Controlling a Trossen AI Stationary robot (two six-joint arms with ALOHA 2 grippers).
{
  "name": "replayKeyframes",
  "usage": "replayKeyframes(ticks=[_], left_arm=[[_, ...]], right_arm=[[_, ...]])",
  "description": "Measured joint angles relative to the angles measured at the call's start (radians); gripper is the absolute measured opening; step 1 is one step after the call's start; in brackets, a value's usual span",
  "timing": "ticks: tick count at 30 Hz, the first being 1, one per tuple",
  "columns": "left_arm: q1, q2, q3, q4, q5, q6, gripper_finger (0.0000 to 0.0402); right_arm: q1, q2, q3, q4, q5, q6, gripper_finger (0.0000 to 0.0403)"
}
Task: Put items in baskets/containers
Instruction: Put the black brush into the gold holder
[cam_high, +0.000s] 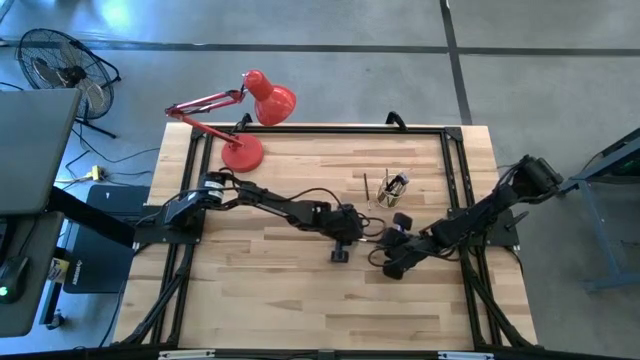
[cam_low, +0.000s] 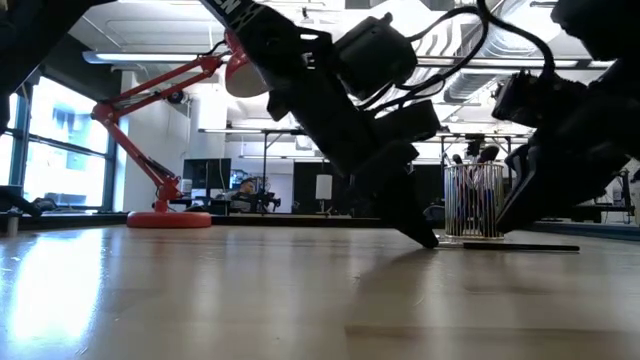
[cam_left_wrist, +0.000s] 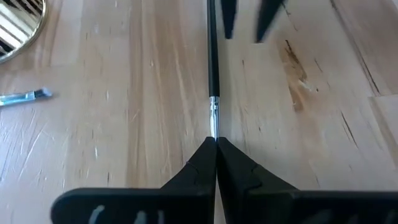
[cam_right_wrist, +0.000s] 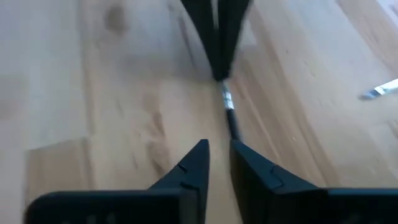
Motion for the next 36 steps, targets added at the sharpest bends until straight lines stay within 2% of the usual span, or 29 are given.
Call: replayKeyframes(ticks=[6,11,14,24,33,36], left_arm=[[0.002,0.004,0.117,-0.245,-0.011,-0.041,0.0],[0.002,0.006,0.175,-0.354,-0.015,-0.043,0.0],[0.002,0.007,0.184,-0.359,-0.012,-0.043,0.0],[-0.006,0.006,0.194,-0.354,-0.003,-0.059,0.0],[-0.011,0.003,0.268,-0.4,-0.003,-0.072,0.0],[-0.014,0.003,0.268,-0.406,0.006,-0.072,0.0]], right_arm=[[0.001,-0.001,0.001,0.006,0.014,-0.108,0.0108],[-0.007,-0.001,0.02,-0.024,0.067,-0.221,0.0132],[-0.028,-0.001,0.054,-0.047,0.081,-0.287,0.0138],[-0.12,0.057,0.116,-0.167,-0.064,-0.321,0.014],[-0.132,0.145,0.148,-0.182,-0.067,-0.354,0.0139],[-0.132,0.147,0.166,-0.216,-0.052,-0.354,0.0125]])
